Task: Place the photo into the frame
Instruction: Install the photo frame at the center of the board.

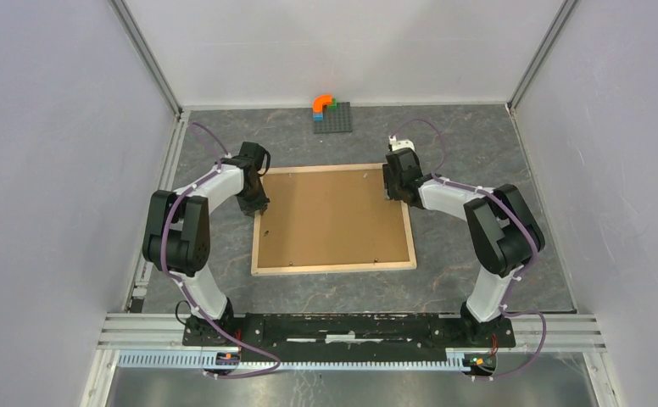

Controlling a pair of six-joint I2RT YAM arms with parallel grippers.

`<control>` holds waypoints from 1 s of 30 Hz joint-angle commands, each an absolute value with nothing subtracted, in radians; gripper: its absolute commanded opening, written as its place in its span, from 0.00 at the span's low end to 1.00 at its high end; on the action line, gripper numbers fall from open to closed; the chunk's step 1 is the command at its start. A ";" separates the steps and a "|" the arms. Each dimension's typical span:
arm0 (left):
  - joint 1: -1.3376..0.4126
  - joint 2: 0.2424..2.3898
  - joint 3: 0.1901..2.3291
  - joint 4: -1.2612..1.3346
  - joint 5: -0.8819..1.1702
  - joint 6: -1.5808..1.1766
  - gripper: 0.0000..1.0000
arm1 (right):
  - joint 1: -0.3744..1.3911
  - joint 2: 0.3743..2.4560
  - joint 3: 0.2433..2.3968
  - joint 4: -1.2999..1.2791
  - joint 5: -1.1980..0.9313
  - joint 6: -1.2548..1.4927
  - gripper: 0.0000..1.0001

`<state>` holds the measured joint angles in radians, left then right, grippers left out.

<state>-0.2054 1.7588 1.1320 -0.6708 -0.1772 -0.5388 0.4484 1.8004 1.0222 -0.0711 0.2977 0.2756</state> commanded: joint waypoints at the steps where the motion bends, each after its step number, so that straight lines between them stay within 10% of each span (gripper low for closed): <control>1: -0.221 1.764 1.150 -0.671 -0.101 -0.541 0.02 | 0.443 1.847 1.041 -0.141 0.334 0.358 0.50; 25: -0.221 1.759 1.147 -0.660 -0.066 -0.560 0.02 | 0.511 1.880 1.120 -0.455 0.410 0.840 0.08; 30: -0.221 1.757 1.147 -0.658 -0.061 -0.558 0.02 | 0.517 1.874 1.145 -0.450 0.446 0.783 0.30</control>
